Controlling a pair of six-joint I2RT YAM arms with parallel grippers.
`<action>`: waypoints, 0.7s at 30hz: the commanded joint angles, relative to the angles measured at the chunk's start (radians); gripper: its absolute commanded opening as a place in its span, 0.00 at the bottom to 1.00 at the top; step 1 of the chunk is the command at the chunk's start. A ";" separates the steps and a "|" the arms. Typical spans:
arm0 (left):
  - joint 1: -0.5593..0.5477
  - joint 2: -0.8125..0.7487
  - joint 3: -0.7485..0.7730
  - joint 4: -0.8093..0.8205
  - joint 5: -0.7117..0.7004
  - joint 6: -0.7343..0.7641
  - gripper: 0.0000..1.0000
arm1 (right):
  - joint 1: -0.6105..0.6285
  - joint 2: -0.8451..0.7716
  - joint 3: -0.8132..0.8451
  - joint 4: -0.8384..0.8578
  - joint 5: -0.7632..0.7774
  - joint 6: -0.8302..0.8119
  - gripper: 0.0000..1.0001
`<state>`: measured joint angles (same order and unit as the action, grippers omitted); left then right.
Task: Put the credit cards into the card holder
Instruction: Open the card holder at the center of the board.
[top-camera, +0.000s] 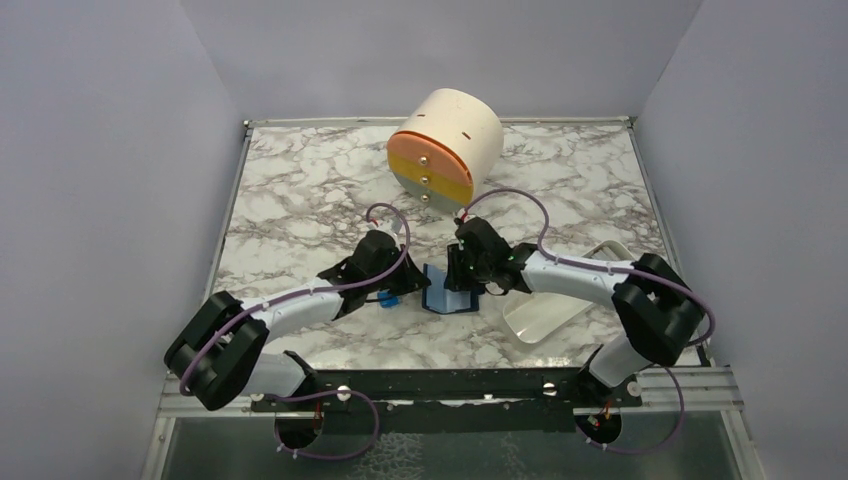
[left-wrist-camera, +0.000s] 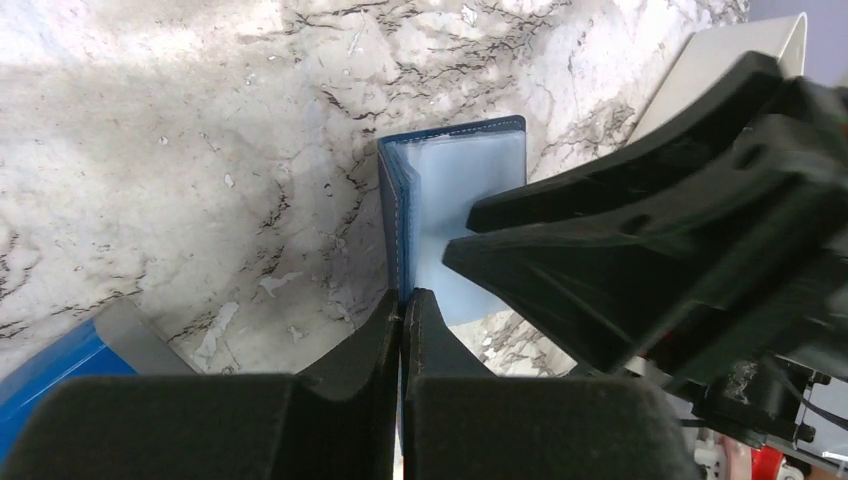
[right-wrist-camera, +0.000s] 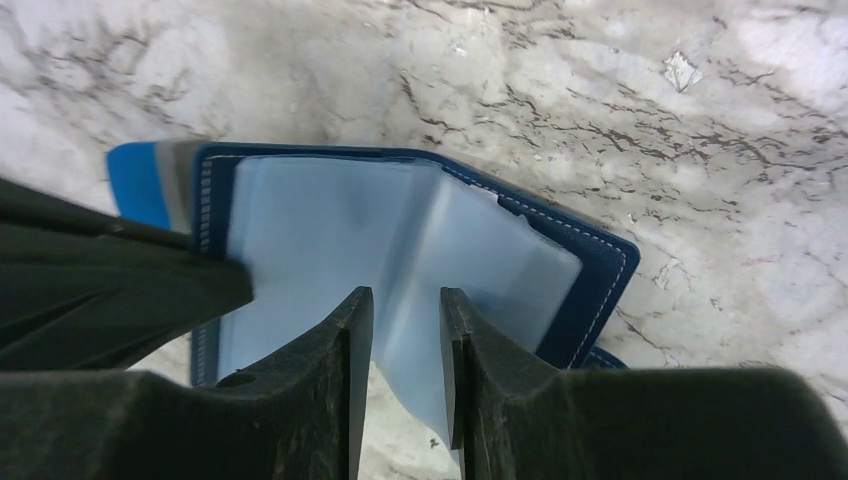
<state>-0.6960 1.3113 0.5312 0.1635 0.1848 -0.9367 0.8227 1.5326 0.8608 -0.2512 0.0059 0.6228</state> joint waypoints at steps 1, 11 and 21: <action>0.001 0.011 0.018 0.006 -0.038 0.027 0.01 | -0.002 0.072 -0.010 0.033 0.014 -0.012 0.30; 0.007 0.002 0.027 -0.042 -0.082 0.064 0.24 | -0.002 0.122 -0.031 0.008 0.073 -0.012 0.29; 0.009 0.024 0.067 -0.034 -0.018 0.090 0.00 | -0.002 0.037 0.036 -0.066 0.116 -0.084 0.32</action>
<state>-0.6930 1.3319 0.5610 0.1272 0.1387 -0.8757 0.8227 1.6218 0.8616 -0.2474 0.0479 0.5938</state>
